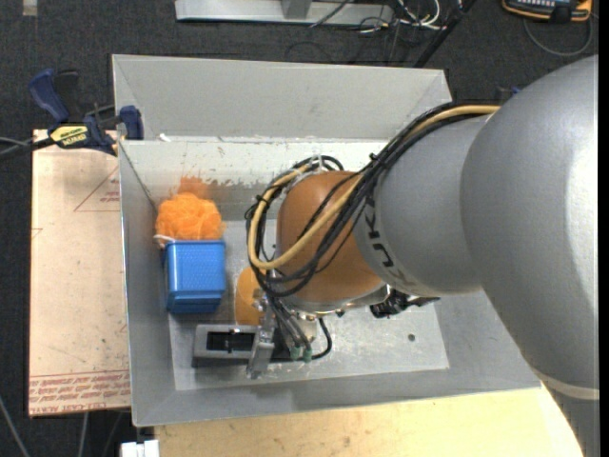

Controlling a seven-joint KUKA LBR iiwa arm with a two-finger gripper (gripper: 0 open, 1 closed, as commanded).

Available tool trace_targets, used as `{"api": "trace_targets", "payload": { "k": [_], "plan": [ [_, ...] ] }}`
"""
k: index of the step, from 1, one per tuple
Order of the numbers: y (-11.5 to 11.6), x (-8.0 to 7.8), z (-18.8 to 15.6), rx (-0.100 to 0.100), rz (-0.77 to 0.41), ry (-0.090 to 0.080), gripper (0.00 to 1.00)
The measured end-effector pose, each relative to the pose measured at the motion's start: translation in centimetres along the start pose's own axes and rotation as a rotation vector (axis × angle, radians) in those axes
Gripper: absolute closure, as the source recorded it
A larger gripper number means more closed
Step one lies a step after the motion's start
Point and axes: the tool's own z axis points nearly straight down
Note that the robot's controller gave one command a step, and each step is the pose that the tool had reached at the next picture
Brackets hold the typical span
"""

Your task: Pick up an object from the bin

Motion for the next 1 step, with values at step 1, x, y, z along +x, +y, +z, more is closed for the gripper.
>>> {"api": "trace_targets", "payload": {
  "k": [1],
  "plan": [
    [-0.07, 0.12, -1.03, 0.003, 0.0, 0.005, 1.0]
  ]
}}
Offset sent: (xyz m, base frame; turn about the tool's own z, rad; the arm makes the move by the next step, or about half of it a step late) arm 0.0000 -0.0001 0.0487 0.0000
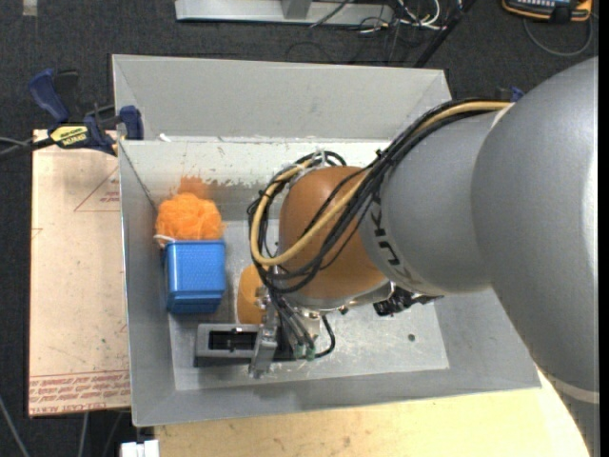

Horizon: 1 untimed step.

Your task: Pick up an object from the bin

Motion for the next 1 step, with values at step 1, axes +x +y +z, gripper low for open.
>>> {"api": "trace_targets", "payload": {
  "k": [1],
  "plan": [
    [0.0, 0.01, -1.23, 0.0, 0.0, 0.0, 1.0]
  ]
}}
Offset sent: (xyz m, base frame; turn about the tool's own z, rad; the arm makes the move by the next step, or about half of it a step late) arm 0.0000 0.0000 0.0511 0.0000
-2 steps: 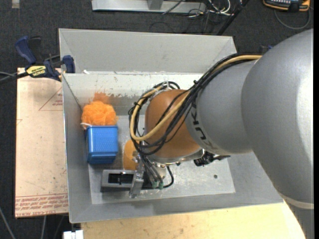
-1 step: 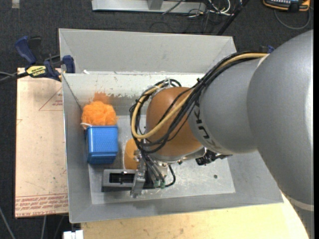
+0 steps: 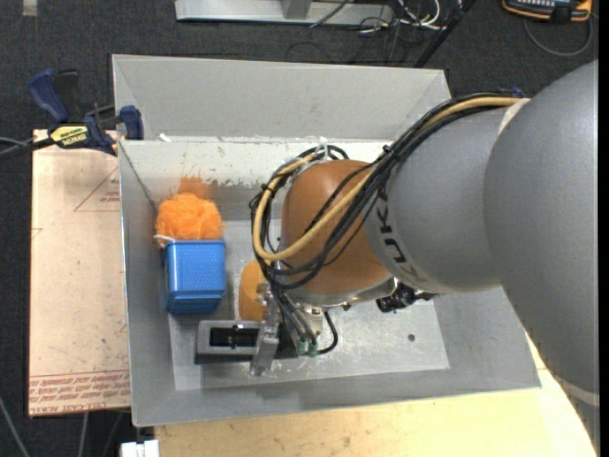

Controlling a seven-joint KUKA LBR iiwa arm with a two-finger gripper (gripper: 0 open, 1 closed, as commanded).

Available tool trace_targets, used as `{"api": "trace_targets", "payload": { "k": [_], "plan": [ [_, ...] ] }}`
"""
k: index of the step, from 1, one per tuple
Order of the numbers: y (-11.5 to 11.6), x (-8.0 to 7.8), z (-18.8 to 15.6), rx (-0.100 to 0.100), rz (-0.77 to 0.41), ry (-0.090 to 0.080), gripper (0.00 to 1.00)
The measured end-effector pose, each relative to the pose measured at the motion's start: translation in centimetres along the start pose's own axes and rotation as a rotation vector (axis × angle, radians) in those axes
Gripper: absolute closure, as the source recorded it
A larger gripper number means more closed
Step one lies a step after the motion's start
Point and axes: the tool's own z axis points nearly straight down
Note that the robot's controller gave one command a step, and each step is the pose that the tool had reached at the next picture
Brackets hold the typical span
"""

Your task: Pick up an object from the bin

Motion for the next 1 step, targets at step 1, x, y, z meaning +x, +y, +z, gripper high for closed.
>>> {"api": "trace_targets", "payload": {
  "k": [1],
  "plan": [
    [-0.01, 0.03, -1.08, 0.001, 0.0, 0.001, 1.0]
  ]
}}
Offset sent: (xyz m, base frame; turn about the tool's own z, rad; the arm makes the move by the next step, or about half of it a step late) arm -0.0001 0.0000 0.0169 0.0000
